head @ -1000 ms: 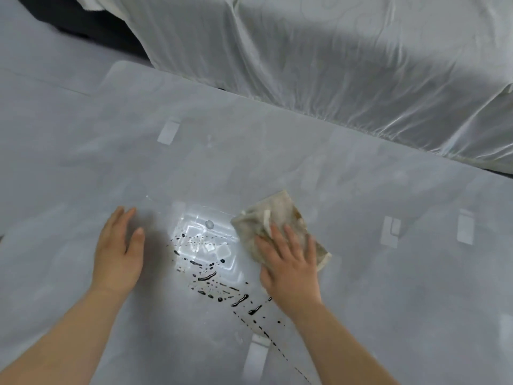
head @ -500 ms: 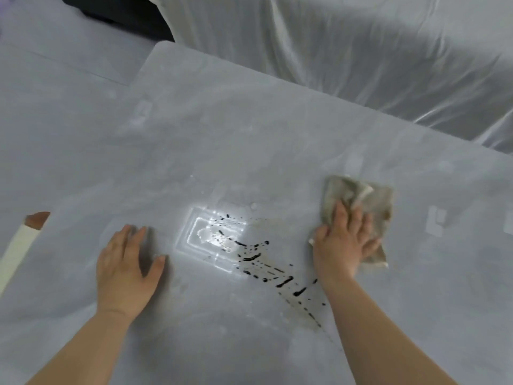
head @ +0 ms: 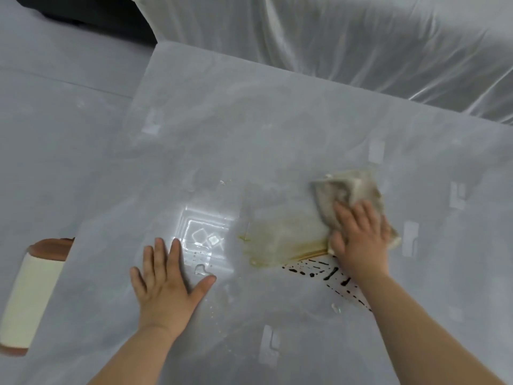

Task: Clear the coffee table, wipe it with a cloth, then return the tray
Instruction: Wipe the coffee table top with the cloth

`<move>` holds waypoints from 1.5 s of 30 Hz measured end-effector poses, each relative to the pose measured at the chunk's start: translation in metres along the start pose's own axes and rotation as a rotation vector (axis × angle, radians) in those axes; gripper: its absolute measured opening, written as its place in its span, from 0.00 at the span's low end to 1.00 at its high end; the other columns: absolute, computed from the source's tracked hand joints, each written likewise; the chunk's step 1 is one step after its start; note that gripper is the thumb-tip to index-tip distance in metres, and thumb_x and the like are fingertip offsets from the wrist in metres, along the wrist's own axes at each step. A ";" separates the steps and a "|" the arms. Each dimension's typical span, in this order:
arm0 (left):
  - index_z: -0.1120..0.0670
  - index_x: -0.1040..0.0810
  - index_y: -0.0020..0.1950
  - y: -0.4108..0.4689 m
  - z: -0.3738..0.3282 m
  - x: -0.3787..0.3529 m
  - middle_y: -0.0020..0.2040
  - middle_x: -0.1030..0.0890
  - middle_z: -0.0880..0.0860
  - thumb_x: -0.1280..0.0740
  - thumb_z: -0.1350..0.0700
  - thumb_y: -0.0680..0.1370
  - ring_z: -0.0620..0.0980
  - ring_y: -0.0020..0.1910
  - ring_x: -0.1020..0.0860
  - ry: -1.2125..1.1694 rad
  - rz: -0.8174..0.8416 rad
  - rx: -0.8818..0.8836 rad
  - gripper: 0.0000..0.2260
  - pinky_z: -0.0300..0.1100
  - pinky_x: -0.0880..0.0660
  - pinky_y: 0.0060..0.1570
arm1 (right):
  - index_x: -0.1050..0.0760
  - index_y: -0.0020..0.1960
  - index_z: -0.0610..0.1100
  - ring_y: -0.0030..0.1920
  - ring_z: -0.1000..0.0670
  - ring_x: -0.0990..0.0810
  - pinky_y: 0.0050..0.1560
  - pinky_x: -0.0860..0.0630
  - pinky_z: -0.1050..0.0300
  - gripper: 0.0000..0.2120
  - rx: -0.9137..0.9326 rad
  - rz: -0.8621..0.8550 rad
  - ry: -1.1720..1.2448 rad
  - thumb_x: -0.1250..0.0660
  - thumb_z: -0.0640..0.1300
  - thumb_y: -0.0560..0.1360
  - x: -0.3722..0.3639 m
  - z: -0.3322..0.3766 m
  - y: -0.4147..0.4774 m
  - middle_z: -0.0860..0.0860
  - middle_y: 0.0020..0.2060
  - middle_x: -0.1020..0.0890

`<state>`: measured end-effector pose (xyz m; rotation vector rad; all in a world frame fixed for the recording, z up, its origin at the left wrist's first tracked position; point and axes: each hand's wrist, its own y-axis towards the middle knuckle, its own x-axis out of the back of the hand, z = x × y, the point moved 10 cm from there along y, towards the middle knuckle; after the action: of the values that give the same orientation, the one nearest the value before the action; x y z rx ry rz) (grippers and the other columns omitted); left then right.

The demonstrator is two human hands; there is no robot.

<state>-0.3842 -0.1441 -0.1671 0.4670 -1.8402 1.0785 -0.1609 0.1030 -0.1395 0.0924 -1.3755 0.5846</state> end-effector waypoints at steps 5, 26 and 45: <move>0.46 0.72 0.62 0.001 -0.003 -0.003 0.74 0.65 0.51 0.78 0.24 0.45 0.51 0.72 0.68 0.038 0.030 -0.005 0.49 0.51 0.69 0.67 | 0.46 0.73 0.53 0.75 0.46 0.57 0.70 0.66 0.40 0.27 -0.326 -0.016 0.068 0.45 0.46 0.75 -0.028 0.037 -0.010 0.50 0.76 0.51; 0.52 0.56 0.73 0.000 -0.003 -0.003 0.76 0.58 0.54 0.39 0.38 0.71 0.51 0.74 0.62 -0.040 -0.053 -0.009 0.40 0.51 0.66 0.69 | 0.26 0.61 0.52 0.67 0.42 0.30 0.67 0.46 0.33 0.24 -0.234 -0.069 -0.033 0.45 0.47 0.66 -0.039 0.048 -0.102 0.47 0.66 0.26; 0.51 0.55 0.74 -0.094 0.031 -0.051 0.76 0.56 0.55 0.41 0.39 0.72 0.53 0.74 0.60 -0.010 -0.009 0.070 0.37 0.58 0.60 0.68 | 0.34 0.67 0.54 0.73 0.40 0.42 0.68 0.58 0.29 0.26 -0.320 0.014 -0.009 0.43 0.46 0.69 -0.059 0.009 -0.179 0.48 0.72 0.36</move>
<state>-0.3100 -0.2272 -0.1710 0.5220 -1.8113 1.1395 -0.0948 -0.0731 -0.1442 -0.1727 -1.4627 0.3695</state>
